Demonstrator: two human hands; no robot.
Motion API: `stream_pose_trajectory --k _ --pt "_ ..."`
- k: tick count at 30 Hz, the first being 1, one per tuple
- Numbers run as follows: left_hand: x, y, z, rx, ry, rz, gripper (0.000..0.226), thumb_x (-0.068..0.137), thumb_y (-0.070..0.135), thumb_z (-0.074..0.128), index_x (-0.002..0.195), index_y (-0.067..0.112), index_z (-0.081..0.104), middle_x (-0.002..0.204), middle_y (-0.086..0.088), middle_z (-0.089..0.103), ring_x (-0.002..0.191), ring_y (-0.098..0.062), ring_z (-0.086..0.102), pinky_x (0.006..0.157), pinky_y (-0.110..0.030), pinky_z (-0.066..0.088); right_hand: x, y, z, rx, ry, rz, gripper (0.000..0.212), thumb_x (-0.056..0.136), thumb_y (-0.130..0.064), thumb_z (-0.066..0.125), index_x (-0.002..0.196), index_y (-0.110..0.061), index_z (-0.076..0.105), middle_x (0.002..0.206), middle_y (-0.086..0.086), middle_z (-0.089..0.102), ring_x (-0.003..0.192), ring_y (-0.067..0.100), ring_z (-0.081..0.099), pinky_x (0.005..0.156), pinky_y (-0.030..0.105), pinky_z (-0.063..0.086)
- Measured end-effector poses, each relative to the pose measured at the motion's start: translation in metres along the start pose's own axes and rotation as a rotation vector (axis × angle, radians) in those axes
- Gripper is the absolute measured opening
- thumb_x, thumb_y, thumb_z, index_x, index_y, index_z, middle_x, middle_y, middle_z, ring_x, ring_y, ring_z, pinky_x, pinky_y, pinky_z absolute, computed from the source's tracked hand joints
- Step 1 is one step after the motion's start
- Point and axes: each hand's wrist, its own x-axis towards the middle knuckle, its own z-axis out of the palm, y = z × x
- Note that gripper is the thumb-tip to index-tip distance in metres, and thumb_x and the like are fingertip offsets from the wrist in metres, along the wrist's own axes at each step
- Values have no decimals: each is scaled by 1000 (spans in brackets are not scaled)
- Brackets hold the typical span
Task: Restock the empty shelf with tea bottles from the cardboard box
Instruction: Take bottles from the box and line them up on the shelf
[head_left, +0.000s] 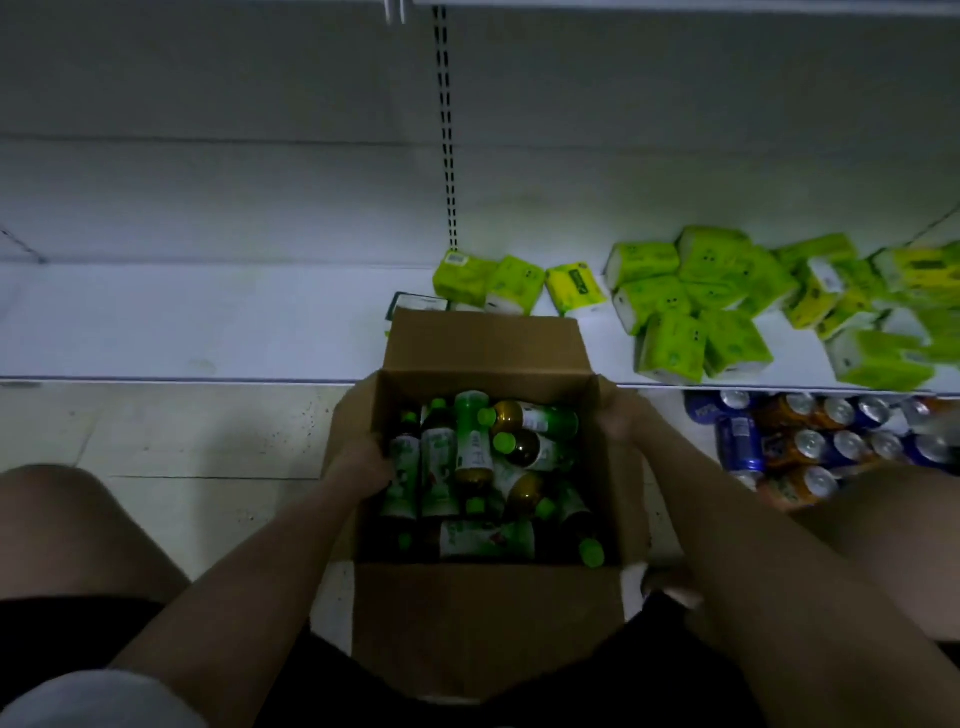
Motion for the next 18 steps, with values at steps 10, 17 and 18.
stream_pose_trajectory --k 10,17,18 --pt "-33 22 31 -168 123 183 37 96 27 49 132 20 49 120 -7 63 102 -25 62 77 -30 48 -41 -1 79 -91 -73 -67 20 94 -17 51 108 -17 66 108 9 68 105 27 62 87 30 46" --pt "-18 45 85 -144 37 278 44 94 21 52 137 16 45 130 -10 58 113 -28 57 89 -37 50 -34 82 88 -658 -256 -18 38 97 -32 51 126 -7 50 125 18 58 114 33 55 91 37 44" --pt "-15 45 88 -142 24 276 45 94 20 52 138 17 44 131 -10 57 113 -28 57 91 -38 50 -32 88 91 -736 -283 -26 47 95 -38 52 130 -7 46 128 18 56 117 33 53 94 38 44"
